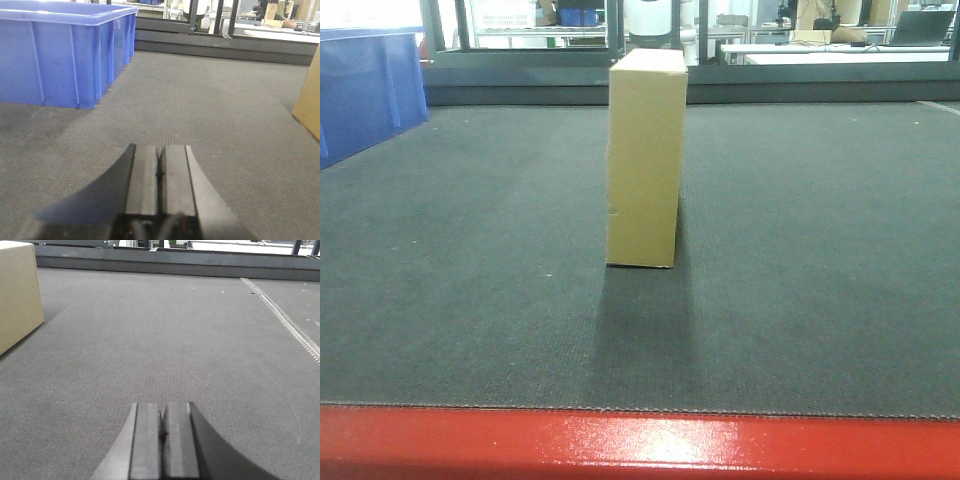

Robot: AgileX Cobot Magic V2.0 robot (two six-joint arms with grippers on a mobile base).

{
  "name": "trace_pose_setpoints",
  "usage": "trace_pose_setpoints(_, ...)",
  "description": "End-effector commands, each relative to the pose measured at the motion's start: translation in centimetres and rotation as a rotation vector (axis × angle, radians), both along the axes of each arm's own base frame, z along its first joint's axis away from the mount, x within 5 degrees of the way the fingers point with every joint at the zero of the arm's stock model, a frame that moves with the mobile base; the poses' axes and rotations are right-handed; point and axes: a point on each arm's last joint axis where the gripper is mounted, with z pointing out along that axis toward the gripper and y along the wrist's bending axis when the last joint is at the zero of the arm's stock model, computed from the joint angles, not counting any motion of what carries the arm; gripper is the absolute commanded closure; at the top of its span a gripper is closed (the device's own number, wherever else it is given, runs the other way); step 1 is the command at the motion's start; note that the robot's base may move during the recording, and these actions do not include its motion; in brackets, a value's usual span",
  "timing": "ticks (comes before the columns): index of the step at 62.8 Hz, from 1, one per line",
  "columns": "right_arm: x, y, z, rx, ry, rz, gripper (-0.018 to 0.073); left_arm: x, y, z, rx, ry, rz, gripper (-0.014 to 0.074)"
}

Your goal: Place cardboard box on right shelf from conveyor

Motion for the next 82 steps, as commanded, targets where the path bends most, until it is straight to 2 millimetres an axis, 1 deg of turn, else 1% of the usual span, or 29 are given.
trace_pose_setpoints(1,-0.1,-0.1,0.9,-0.012,-0.098,-0.005,0.0524,-0.2,0.1,1.0,-0.017,-0.105,0.009,0.0715)
trace_pose_setpoints(48,-0.1,-0.1,1.0,-0.012,-0.102,-0.006,0.0524,-0.2,0.1,1.0,-0.017,-0.105,0.009,0.0715)
trace_pose_setpoints(55,-0.1,-0.1,1.5,-0.014,-0.148,-0.009,0.0524,-0.2,0.1,1.0,-0.017,-0.105,0.009,0.0715)
trace_pose_setpoints(62,-0.5,-0.1,3.4,-0.003,-0.208,-0.009,0.0524,-0.2,0.1,1.0,-0.017,-0.105,0.009,0.0715)
trace_pose_setpoints(72,-1.0,0.0,7.8,0.017,-0.256,-0.004,0.0524,-0.2,0.1,1.0,-0.017,-0.105,0.009,0.0715)
trace_pose_setpoints(76,-0.7,0.0,9.6,0.017,-0.249,-0.003,0.0523,-0.2,0.1,1.0,-0.017,-0.105,0.009,0.0715)
trace_pose_setpoints(82,0.4,-0.1,12.0,0.018,-0.225,-0.003,0.0522,-0.2,0.1,1.0,-0.017,-0.105,0.009,0.0715)
